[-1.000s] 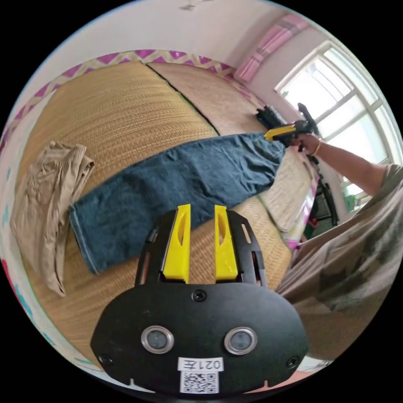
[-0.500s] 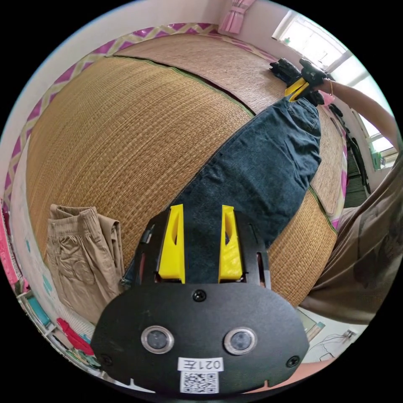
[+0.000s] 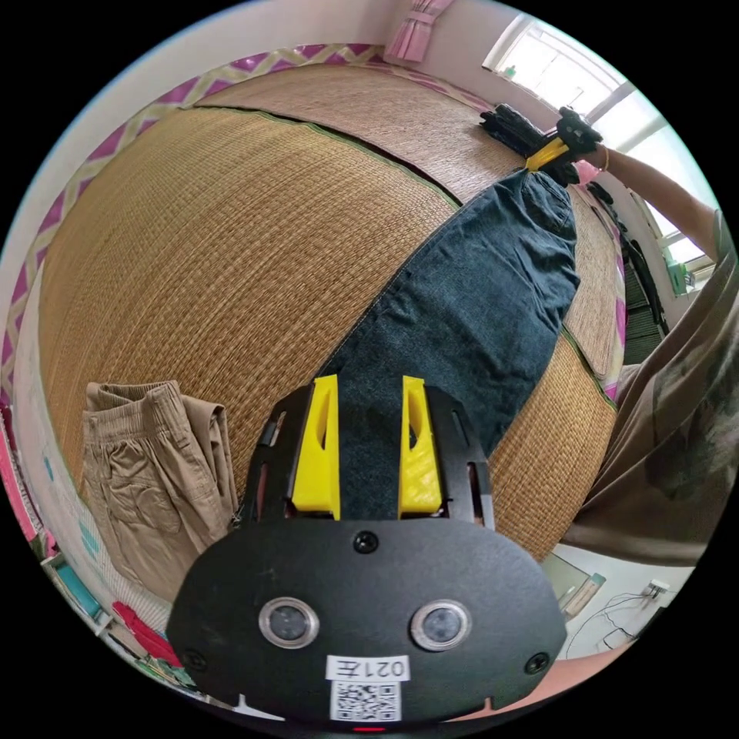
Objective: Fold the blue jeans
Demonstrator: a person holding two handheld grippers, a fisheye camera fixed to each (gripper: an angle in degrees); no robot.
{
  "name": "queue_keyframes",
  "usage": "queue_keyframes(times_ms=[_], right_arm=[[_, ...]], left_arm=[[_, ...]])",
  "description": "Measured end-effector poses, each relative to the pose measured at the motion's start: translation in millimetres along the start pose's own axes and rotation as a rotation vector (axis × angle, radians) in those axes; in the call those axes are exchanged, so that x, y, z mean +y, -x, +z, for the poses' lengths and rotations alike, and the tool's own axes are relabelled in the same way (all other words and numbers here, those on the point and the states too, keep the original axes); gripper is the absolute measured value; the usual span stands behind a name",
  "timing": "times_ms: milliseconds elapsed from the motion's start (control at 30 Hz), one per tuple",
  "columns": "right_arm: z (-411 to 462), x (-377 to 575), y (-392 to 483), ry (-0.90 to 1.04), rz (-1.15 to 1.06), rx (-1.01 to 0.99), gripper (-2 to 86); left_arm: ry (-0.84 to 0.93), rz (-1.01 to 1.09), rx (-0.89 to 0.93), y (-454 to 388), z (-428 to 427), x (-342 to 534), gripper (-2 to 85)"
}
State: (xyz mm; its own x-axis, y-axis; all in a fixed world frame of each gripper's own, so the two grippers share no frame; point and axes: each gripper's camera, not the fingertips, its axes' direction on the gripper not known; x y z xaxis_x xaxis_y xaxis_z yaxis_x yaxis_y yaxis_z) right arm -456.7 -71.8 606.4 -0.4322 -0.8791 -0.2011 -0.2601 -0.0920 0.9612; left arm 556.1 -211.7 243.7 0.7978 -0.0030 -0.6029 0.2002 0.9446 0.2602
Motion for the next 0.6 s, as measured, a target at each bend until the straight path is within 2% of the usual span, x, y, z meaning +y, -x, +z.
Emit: queue_keyframes(times_ms=[233,300,433,600], right_arm=[[-33,64,31,-0.169,0.082,-0.004,-0.9],[-34,76,43,-0.188,0.092,-0.002,-0.9],[-31,97,76,-0.2,0.086,0.028,-0.9],[-26,142,119,-0.236,0.131,0.021,-0.7]], left_arm=[[0.069,0.019,-0.026,18,10,-8,8.1],[0.13,0.027,-0.042,22,22,-6,3.8],[0.109,-0.004,-0.083,20,3,1,-0.5],[-0.028,0.061,-0.156,-43,-75,65,-0.9]])
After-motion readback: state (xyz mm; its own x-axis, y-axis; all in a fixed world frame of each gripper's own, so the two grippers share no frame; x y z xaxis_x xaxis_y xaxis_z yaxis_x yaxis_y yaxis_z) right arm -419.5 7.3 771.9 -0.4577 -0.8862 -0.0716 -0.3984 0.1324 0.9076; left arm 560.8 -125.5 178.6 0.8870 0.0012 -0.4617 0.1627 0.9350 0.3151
